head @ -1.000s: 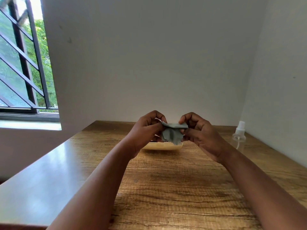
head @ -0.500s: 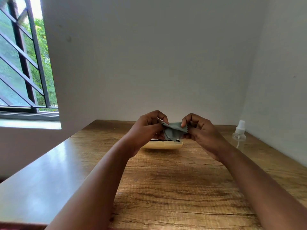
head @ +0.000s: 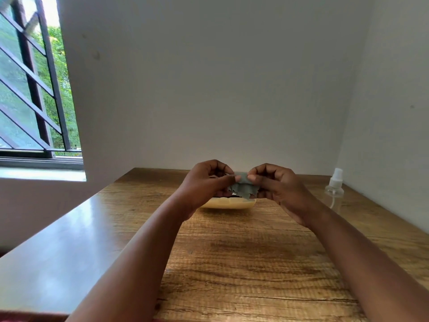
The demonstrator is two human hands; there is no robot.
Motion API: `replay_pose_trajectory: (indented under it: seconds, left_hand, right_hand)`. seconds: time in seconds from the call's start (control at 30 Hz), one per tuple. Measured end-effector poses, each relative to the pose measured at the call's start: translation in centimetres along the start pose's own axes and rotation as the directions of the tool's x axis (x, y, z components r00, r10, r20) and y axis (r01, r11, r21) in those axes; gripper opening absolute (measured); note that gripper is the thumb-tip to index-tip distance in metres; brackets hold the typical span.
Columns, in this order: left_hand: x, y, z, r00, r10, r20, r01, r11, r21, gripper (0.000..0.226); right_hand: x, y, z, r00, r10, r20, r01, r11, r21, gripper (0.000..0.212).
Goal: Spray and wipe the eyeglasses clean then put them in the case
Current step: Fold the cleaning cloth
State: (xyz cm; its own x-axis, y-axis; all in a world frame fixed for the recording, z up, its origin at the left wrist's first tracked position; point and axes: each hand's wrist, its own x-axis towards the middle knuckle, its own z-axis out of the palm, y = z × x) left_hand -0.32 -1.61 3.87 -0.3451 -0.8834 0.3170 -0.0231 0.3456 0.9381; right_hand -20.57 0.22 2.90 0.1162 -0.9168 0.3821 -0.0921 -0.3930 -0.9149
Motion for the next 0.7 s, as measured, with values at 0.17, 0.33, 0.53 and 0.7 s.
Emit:
replay_pose_trajectory:
  seconds: [0.17, 0.33, 0.53, 0.7]
  left_hand:
    - [0.1, -0.4, 0.1, 0.989, 0.133, -0.064, -0.128, 0.989, 0.077, 0.026]
    - [0.6, -0.9, 0.0, 0.974, 0.213, -0.077, -0.199, 0.967, 0.156, 0.029]
    - [0.9, -1.6, -0.1, 0.980, 0.199, 0.000, -0.195, 0.957, 0.216, 0.036]
    - [0.6, -1.3, 0.0, 0.986, 0.165, 0.026, -0.167, 0.972, 0.164, 0.032]
  right_hand:
    - [0.0, 0.2, 0.1, 0.991, -0.113, -0.073, 0.101, 0.983, -0.154, 0.023]
    - [0.2, 0.3, -0.1, 0.964, -0.244, -0.101, 0.222, 0.956, -0.189, 0.037]
    - [0.1, 0.4, 0.1, 0.968, -0.240, -0.072, 0.216, 0.945, -0.245, 0.028]
    - [0.1, 0.8, 0.1, 0.982, -0.185, -0.023, 0.171, 0.943, -0.284, 0.027]
